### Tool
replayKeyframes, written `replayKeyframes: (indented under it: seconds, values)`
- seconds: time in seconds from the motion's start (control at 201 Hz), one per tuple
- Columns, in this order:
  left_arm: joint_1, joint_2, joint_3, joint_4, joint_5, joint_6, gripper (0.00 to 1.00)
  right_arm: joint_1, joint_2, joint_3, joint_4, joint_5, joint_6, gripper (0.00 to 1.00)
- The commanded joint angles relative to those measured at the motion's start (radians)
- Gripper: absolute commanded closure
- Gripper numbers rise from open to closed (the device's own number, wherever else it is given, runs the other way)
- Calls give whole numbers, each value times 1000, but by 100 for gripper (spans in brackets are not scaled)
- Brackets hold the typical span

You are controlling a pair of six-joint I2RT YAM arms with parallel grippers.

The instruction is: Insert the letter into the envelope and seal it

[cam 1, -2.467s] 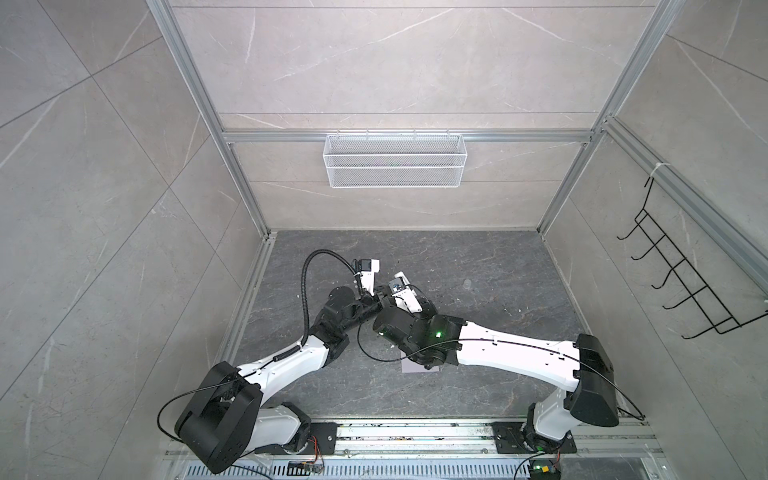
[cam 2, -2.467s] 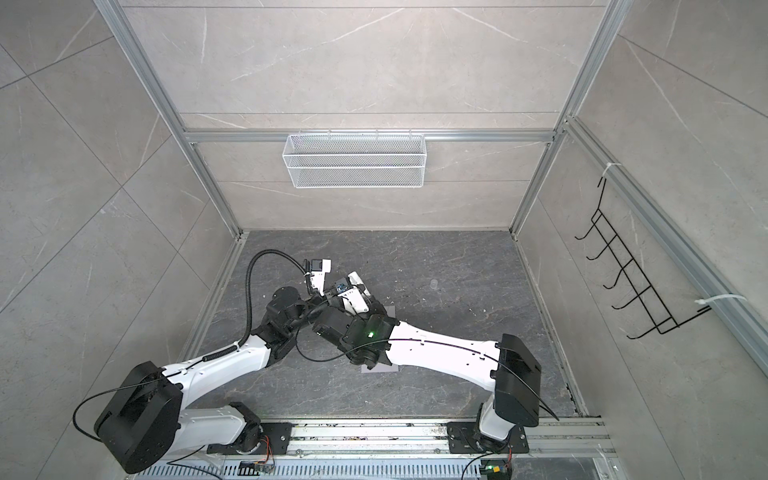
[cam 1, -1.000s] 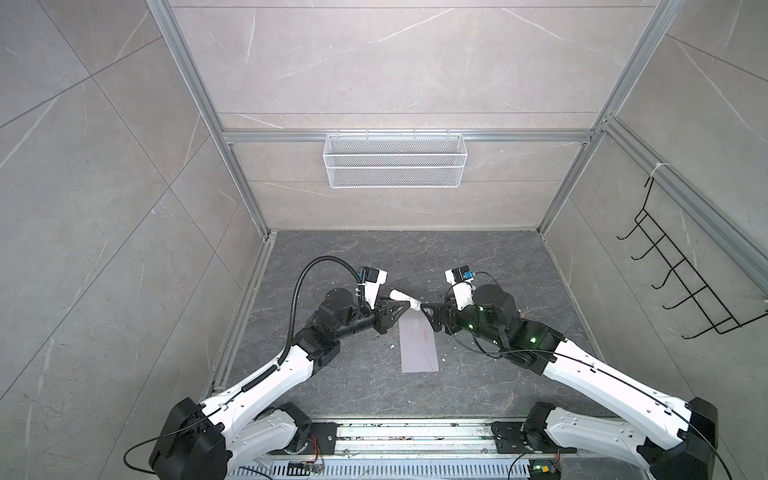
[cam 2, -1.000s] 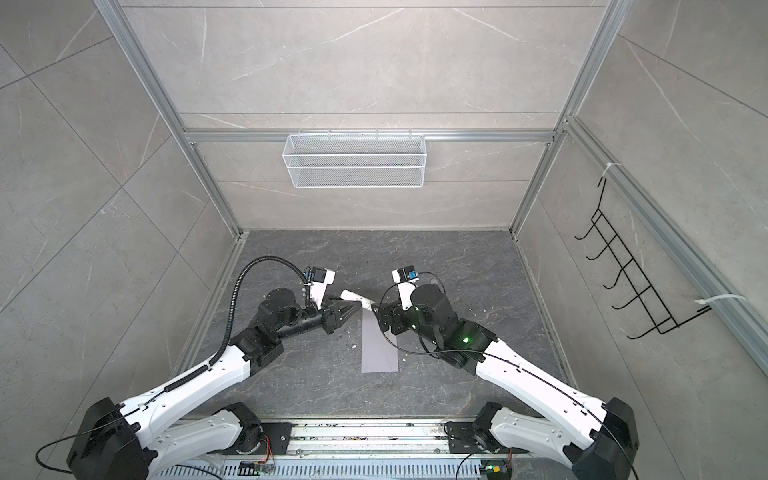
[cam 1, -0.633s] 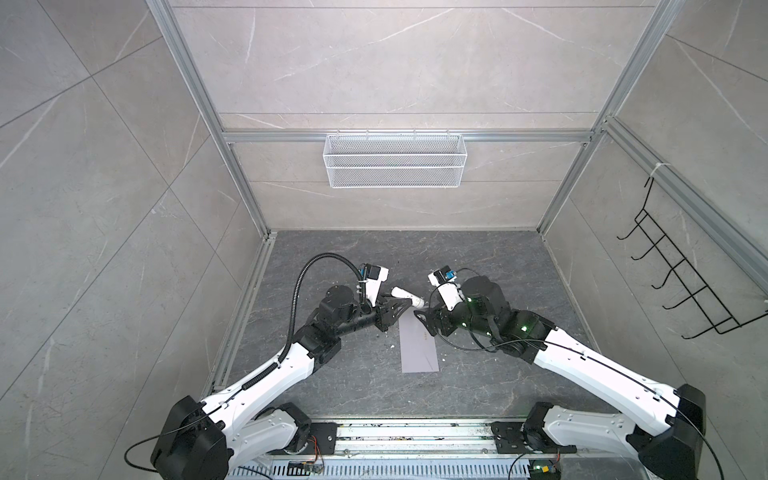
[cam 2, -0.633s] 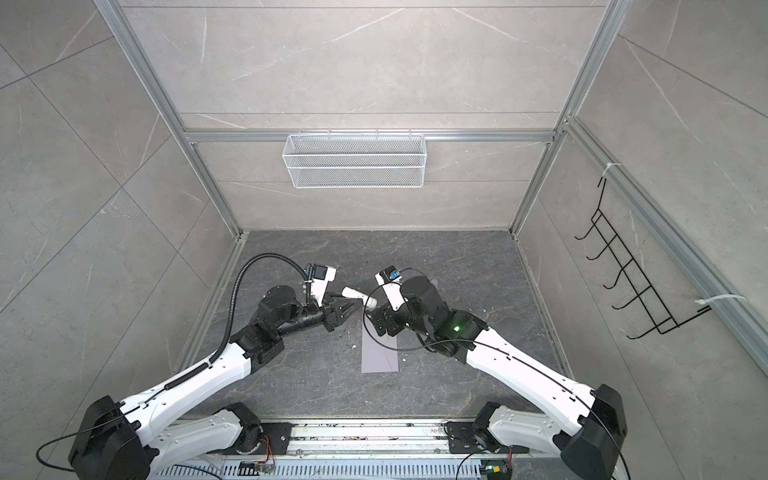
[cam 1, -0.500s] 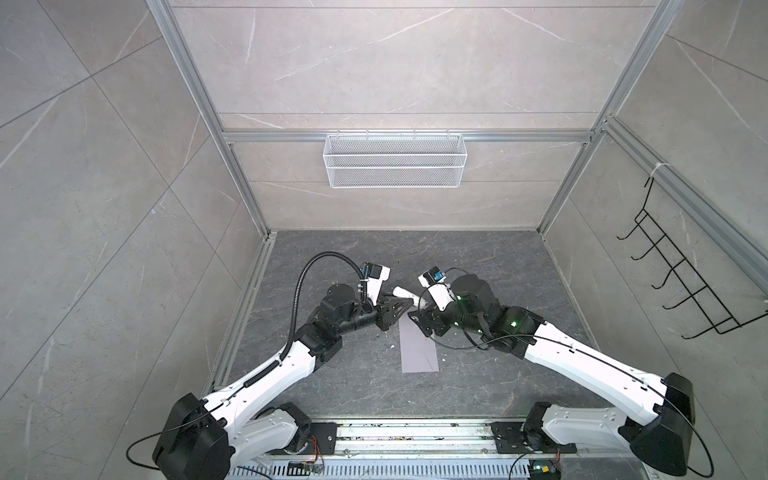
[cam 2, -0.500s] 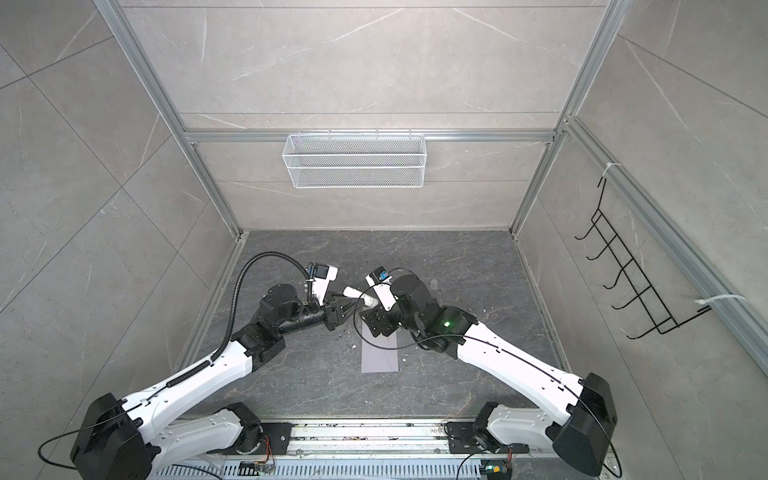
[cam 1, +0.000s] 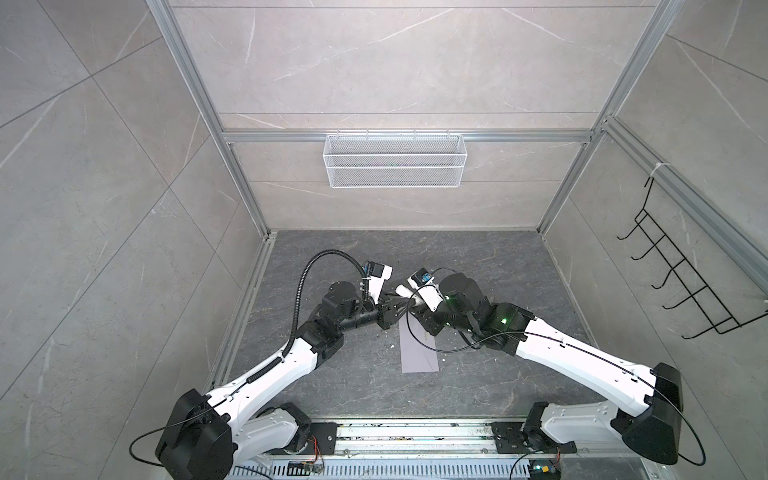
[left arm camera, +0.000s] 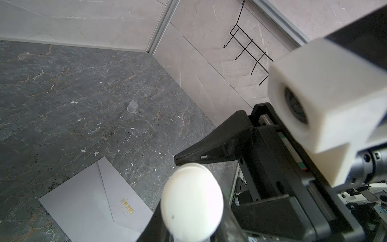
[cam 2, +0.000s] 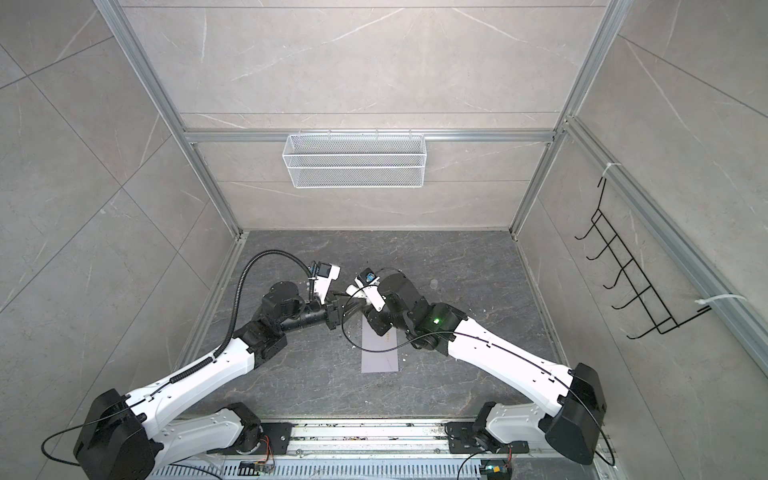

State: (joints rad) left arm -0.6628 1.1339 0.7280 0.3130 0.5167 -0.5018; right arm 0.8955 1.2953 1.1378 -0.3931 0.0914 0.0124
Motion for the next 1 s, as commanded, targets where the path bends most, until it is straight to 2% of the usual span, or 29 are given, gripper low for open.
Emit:
replayKeyframes:
  seconds: [0.0, 0.194, 0.314, 0.398, 0.568, 0.697, 0.991]
  values:
    - [-3, 5, 44, 33, 29, -12, 100, 16, -2, 9, 33, -4, 7, 58]
    - [-2, 17, 38, 62, 33, -29, 100, 17, -5, 2, 55, -5, 29, 73]
    - [-2, 30, 29, 109, 35, -51, 100, 17, -16, -23, 94, 21, 86, 83]
    - [-3, 42, 14, 167, 36, -72, 86, 18, -34, -55, 142, 30, 139, 89]
    - [-2, 46, -38, 332, 45, -121, 57, 17, -76, -112, 213, 37, 221, 94]
    - [-1, 27, -81, 424, 48, -137, 42, 18, -112, -143, 247, 14, 251, 94]
    - [-2, 7, -107, 477, 52, -134, 39, 17, -128, -159, 298, -90, 277, 93]
